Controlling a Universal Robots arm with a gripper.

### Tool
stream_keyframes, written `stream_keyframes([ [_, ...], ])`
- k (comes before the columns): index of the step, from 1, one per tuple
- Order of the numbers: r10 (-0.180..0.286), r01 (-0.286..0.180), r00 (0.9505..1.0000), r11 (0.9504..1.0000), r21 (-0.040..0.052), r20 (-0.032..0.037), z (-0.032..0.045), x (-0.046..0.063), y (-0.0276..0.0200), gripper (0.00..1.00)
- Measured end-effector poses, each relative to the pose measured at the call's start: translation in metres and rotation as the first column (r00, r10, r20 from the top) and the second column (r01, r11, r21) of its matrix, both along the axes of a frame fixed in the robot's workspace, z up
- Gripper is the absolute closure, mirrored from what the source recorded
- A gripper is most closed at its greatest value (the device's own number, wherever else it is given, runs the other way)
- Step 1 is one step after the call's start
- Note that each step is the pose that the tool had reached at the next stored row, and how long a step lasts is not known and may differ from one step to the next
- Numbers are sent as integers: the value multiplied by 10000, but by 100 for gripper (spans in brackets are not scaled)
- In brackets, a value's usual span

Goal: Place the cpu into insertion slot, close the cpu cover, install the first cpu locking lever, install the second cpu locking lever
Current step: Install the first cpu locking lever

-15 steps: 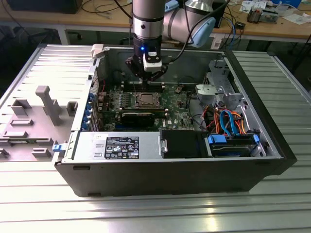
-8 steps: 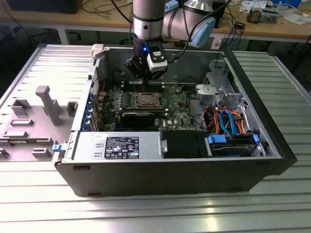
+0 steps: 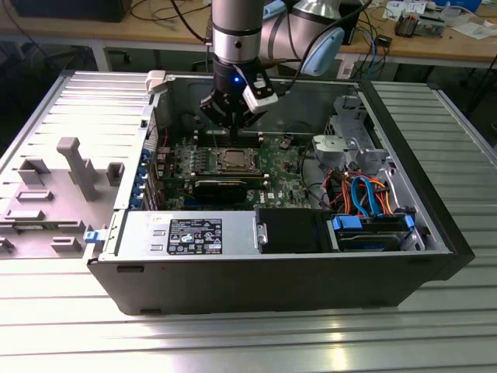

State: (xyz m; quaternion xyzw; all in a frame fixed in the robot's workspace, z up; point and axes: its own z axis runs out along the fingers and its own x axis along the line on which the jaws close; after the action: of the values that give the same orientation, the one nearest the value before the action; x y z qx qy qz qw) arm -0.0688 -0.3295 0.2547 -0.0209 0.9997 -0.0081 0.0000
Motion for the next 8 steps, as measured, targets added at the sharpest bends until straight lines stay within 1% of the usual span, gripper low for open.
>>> stream_keyframes([
  [2,298,-298,9996,9996,-1,-1,0,0,0,89],
  [4,323,-323,9995,9995,2,1,-1,-3,1,89],
  [5,326,-326,9995,9995,0,0,14,-3,0,89],
  [6,327,-327,9995,9995,1,1,62,-3,0,89],
  [8,326,-326,9995,9995,-1,0,126,-3,0,89],
])
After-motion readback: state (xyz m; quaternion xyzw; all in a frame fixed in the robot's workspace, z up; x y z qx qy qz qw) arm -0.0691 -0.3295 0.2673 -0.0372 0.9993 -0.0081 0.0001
